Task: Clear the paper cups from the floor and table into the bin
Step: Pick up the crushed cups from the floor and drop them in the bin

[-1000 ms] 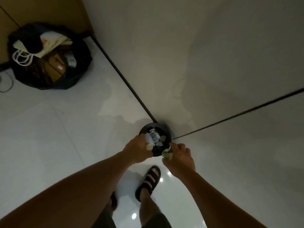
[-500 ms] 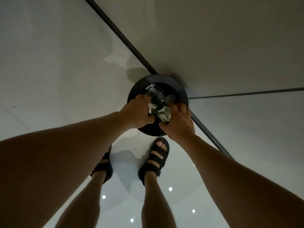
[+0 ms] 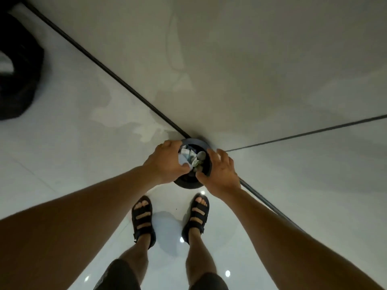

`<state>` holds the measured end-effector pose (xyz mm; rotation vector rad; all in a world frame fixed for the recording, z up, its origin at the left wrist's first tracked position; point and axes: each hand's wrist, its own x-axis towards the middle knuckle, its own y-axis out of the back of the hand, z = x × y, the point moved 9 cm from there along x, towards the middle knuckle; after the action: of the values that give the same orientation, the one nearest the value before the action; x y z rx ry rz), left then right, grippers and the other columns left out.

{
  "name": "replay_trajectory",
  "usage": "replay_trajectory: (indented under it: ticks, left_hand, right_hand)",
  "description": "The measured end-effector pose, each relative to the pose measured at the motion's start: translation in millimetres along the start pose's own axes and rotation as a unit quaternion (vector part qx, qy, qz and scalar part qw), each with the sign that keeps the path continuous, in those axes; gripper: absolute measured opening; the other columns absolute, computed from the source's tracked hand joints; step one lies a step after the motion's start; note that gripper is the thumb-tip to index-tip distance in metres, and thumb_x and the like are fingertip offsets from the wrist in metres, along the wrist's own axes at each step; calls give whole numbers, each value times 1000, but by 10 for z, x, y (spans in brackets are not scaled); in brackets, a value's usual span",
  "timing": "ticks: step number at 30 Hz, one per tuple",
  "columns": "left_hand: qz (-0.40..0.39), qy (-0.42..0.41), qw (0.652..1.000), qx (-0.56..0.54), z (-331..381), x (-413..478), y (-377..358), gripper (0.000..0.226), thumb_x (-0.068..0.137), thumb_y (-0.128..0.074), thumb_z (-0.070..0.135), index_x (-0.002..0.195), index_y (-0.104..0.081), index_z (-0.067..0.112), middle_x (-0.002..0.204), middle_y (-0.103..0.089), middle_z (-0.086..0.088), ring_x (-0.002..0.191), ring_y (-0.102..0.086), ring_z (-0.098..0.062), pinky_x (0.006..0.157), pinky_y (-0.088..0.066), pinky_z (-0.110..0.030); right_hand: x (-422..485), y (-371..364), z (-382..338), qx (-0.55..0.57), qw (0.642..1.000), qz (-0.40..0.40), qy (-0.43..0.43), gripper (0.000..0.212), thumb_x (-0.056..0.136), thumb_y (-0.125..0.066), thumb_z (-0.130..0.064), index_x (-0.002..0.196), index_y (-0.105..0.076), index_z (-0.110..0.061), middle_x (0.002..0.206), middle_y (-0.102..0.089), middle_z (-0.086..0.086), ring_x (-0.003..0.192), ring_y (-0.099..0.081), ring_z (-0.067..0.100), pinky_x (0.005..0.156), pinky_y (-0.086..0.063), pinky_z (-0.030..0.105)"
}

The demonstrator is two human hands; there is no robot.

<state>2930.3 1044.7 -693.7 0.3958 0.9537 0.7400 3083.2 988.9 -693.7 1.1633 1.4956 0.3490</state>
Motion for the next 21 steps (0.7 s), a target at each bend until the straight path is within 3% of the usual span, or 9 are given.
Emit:
replay_trajectory:
  ticks: [5,8,11,14,21]
  left_hand:
    - [-21,-65,994,86,672,-601,692,79,81,-64,46,145,-28,16,150,-29,-7,137,-27,-28,106,-34,-40]
    - [-44,-75,986,142,1050,-946,953,86,84,-60,51,150,-17,17,156,-18,-7,143,-16,-29,113,-27,-42]
    - [-55,-119,978,165,1595,-1357,1061,83,84,-61,49,149,-21,16,154,-22,-9,140,-22,-30,112,-29,-41]
    - [-75,-171,967,173,2187,-1833,898,79,84,-61,47,147,-26,13,152,-27,-10,137,-27,-29,112,-30,-39]
    - [-144,-281,924,217,3204,-2940,-83,87,86,-60,50,152,-13,19,157,-15,-4,142,-20,-21,117,-21,-33]
  right_hand:
    - [-810,839,-362,16,998,53,-5,80,86,-60,-53,152,-19,-32,158,-16,2,144,-15,28,109,-36,48]
    - [-1398,1254,-306,45,994,85,-45,79,86,-60,-55,151,-20,-33,158,-18,2,144,-16,27,110,-36,48]
    - [-2106,1544,-63,71,986,106,-105,79,87,-59,-57,152,-20,-33,159,-17,3,145,-17,28,111,-35,49]
    - [-2887,1724,314,104,970,147,-164,80,87,-58,-58,152,-19,-33,159,-18,3,145,-17,27,112,-35,48]
    - [-4613,1313,1246,139,923,196,-301,81,88,-55,-59,153,-16,-32,159,-16,2,145,-17,25,110,-36,46]
